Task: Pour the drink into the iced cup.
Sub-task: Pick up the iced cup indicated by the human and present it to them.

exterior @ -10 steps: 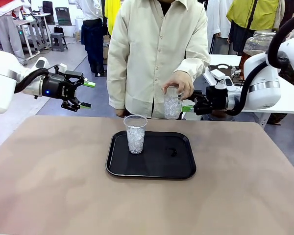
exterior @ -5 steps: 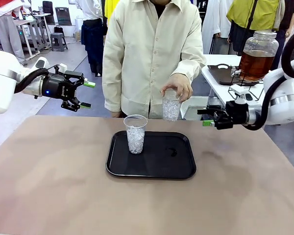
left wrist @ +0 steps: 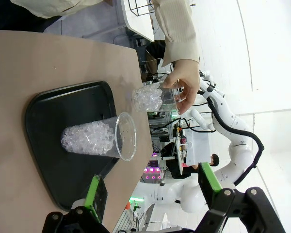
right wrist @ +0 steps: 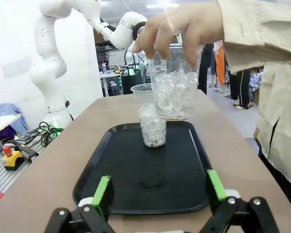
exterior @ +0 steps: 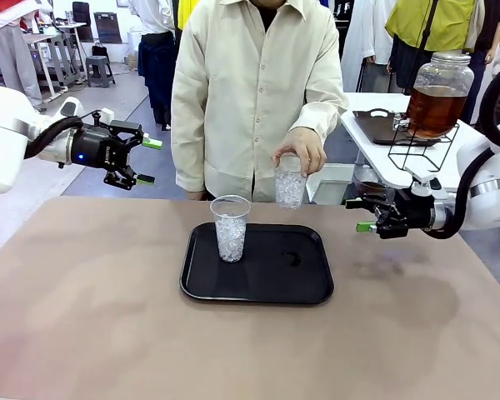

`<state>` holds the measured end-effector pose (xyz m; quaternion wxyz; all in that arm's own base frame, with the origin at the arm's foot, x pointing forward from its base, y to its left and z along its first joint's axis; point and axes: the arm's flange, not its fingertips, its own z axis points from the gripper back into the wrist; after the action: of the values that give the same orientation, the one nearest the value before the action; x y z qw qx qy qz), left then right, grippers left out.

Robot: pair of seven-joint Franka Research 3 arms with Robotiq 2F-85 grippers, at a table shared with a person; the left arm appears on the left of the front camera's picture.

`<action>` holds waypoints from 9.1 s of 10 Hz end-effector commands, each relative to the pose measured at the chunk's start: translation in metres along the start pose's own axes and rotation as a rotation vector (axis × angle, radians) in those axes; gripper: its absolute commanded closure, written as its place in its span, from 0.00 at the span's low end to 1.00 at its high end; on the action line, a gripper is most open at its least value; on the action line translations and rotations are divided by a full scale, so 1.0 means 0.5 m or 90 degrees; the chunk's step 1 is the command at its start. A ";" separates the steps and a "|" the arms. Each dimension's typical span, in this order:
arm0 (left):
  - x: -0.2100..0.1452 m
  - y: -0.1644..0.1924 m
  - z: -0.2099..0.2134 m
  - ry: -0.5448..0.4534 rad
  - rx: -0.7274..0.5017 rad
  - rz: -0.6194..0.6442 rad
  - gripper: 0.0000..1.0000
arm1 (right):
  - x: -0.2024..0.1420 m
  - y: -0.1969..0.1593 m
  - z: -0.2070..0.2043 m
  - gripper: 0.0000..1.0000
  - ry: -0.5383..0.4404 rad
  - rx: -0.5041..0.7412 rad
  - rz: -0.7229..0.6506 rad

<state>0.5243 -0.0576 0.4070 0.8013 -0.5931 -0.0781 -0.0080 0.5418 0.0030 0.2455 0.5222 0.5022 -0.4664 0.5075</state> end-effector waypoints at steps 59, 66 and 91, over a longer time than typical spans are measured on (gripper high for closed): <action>0.001 -0.002 0.001 0.000 -0.001 -0.003 0.00 | 0.005 -0.001 -0.004 0.00 0.002 0.002 -0.003; 0.001 -0.002 0.001 0.000 -0.001 -0.003 0.00 | 0.005 -0.001 -0.004 0.00 0.002 0.002 -0.003; 0.001 -0.002 0.001 0.000 -0.001 -0.003 0.00 | 0.005 -0.001 -0.004 0.00 0.002 0.002 -0.003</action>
<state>0.5243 -0.0576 0.4070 0.8013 -0.5931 -0.0781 -0.0080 0.5419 0.0035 0.2455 0.5222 0.5026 -0.4661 0.5074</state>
